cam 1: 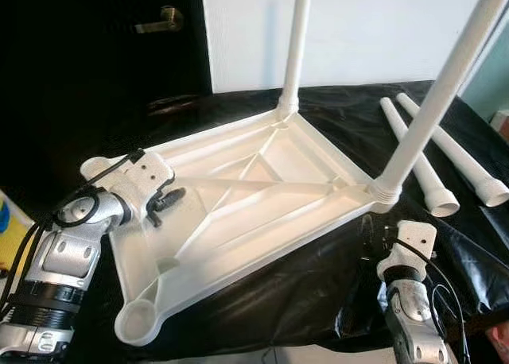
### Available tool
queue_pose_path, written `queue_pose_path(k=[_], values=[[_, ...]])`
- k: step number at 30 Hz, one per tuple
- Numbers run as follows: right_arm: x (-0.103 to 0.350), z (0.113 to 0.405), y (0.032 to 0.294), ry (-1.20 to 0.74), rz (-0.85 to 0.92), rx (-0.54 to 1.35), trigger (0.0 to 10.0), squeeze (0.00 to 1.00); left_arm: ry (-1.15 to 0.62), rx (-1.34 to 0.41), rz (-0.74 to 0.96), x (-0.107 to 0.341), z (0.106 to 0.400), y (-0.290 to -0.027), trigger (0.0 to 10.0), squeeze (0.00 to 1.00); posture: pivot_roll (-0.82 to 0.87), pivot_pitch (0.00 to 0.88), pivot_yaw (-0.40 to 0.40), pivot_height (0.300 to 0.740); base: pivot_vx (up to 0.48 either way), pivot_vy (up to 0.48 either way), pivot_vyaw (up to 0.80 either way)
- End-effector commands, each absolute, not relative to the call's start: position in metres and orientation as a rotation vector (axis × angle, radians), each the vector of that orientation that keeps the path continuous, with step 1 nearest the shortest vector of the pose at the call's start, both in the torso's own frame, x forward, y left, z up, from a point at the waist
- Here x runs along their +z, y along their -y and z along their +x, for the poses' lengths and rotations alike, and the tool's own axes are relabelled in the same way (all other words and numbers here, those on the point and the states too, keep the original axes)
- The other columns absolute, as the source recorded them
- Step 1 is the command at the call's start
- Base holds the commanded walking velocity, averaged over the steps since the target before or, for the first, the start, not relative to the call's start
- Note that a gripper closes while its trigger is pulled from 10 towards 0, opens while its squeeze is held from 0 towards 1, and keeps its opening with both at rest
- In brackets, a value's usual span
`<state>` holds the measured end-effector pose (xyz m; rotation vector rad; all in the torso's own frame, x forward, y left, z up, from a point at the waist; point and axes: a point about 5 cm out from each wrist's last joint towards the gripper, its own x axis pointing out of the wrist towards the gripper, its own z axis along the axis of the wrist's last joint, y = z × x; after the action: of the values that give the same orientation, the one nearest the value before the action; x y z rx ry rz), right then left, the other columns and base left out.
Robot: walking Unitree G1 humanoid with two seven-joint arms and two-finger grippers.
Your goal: Building children table
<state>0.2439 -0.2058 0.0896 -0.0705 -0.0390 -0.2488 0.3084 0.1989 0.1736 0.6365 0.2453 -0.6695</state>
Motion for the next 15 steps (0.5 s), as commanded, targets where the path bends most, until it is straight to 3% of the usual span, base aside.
queue_pose_path(k=[1,15], values=[[0.087,0.243,0.206,0.021,-0.068,-0.255,10.0,0.00,-0.274,-0.591,0.698,0.166,0.308,-0.208,10.0,0.00,-0.01,0.000,-0.037,0.740,0.000,0.000,0.00],[0.078,0.246,0.201,-0.045,-0.017,-0.293,10.0,0.00,-0.351,-0.739,0.860,0.135,0.294,-0.191,10.0,0.00,0.00,0.009,-0.036,0.740,0.000,0.000,0.00]])
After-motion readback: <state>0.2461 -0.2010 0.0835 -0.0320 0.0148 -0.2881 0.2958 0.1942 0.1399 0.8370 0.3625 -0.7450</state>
